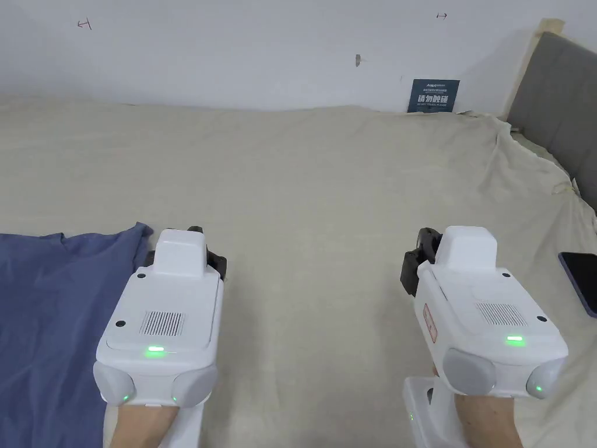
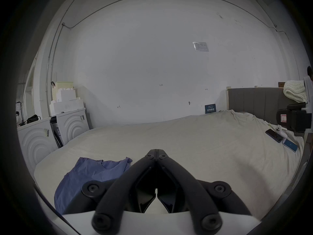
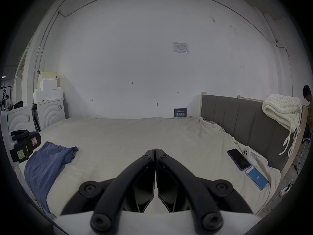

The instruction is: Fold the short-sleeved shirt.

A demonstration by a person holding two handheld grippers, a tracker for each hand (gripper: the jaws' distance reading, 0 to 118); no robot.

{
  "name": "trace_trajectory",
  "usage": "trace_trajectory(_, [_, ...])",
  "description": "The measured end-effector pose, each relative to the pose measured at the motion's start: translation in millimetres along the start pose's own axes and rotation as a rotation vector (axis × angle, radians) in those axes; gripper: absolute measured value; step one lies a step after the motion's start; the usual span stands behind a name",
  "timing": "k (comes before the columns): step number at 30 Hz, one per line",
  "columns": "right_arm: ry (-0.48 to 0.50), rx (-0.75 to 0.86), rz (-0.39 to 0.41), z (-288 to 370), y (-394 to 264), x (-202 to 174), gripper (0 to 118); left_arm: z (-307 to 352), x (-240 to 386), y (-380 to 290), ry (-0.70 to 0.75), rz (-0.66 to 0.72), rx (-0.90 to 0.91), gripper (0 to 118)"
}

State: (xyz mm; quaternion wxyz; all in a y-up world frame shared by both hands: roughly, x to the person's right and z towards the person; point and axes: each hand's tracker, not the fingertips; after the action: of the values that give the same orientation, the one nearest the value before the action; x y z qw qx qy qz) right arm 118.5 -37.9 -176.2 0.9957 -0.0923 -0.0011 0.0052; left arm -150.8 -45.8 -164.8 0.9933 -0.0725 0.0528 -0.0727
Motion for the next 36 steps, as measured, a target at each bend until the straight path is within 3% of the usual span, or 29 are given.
trace_trajectory(36, [0.003,-0.001,-0.007,6.8,-0.4,1.7,0,-6.3,-0.8,2.2,0.000,0.008,0.014,0])
